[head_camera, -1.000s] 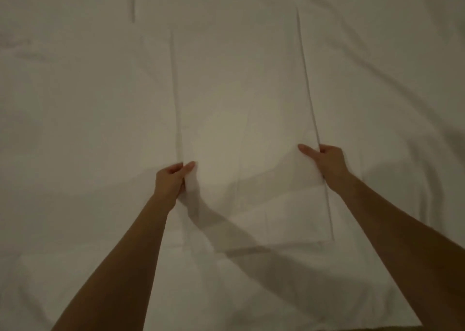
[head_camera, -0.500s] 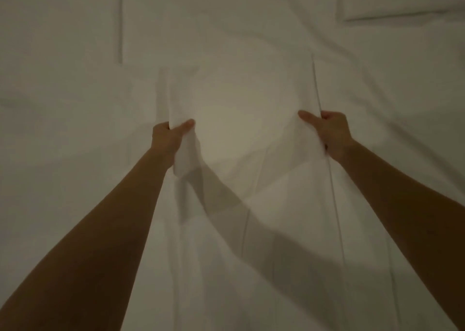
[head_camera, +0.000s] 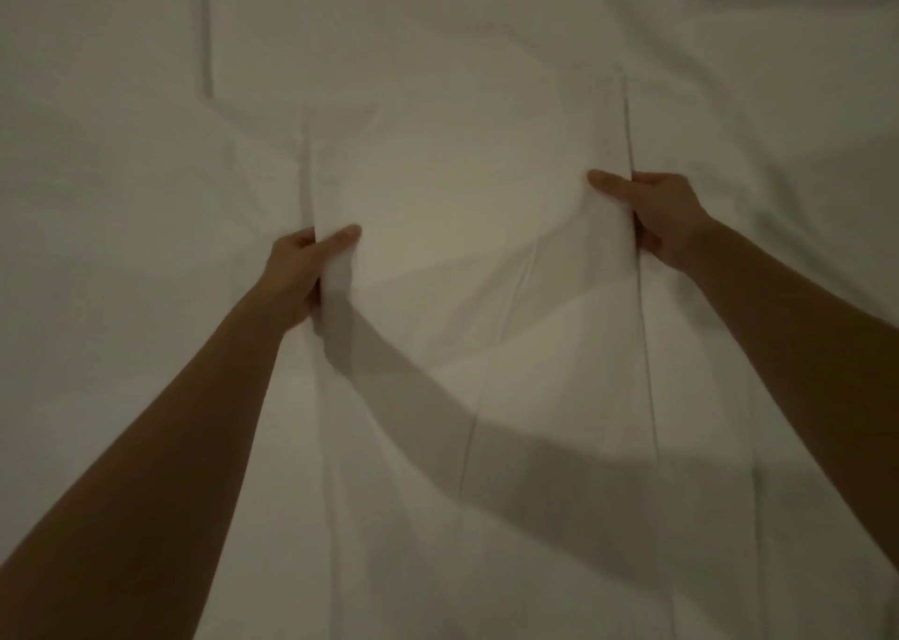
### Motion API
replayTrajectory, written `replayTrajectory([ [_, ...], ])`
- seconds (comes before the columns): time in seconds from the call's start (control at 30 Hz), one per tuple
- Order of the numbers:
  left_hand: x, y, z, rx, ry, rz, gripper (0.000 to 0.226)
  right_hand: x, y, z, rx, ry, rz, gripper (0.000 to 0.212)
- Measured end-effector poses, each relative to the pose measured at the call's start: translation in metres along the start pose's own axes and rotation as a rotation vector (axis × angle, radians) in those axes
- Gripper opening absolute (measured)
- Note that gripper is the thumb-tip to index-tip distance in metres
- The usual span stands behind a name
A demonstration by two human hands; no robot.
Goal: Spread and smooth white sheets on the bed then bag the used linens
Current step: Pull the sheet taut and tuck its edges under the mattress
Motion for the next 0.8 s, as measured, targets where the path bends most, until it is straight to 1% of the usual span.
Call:
replayTrajectory([
  [0.03,-0.010,-0.005,-0.014,-0.023,-0.034,0.018,0.015,0.011,-0.003,-0.005,-0.013,0.030,0.007,0.041],
  [0.07,-0.021,-0.010,-0.030,-0.037,-0.063,0.027,0.015,0.023,-0.006,-0.011,-0.018,0.055,0.019,0.038],
  [0.13,-0.041,-0.017,-0.058,-0.045,-0.103,-0.002,0.017,0.050,-0.013,-0.024,-0.009,0.096,0.037,0.023],
  [0.17,-0.049,-0.019,-0.072,-0.040,-0.117,-0.032,0.016,0.063,-0.017,-0.030,-0.002,0.111,0.032,0.020],
  [0.23,-0.067,-0.021,-0.101,-0.029,-0.153,-0.094,0.009,0.091,-0.022,-0.046,0.002,0.144,-0.005,0.021],
  [0.43,-0.128,-0.029,-0.187,0.014,-0.233,-0.141,0.007,0.185,-0.032,-0.107,0.028,0.241,-0.064,0.021],
  [0.53,-0.151,-0.041,-0.219,0.063,-0.234,-0.162,0.010,0.214,-0.035,-0.130,0.067,0.225,-0.029,0.023],
  [0.63,-0.165,-0.059,-0.239,0.098,-0.217,-0.159,0.014,0.222,-0.035,-0.144,0.114,0.166,-0.009,0.029],
  [0.73,-0.172,-0.075,-0.254,0.079,-0.189,-0.042,0.023,0.218,-0.033,-0.153,0.153,0.097,-0.071,0.035],
  [0.8,-0.171,-0.086,-0.260,0.115,-0.151,0.011,0.029,0.213,-0.033,-0.158,0.166,0.061,-0.116,0.037],
])
Point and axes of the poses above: each hand's wrist, its own z-axis towards the middle knuckle, its own y-axis out of the palm, x = y × z, the point moved 7 cm from there along z, towards the middle knuckle, and after that the axes turned 13 degrees about y, right-handed, at the moved point
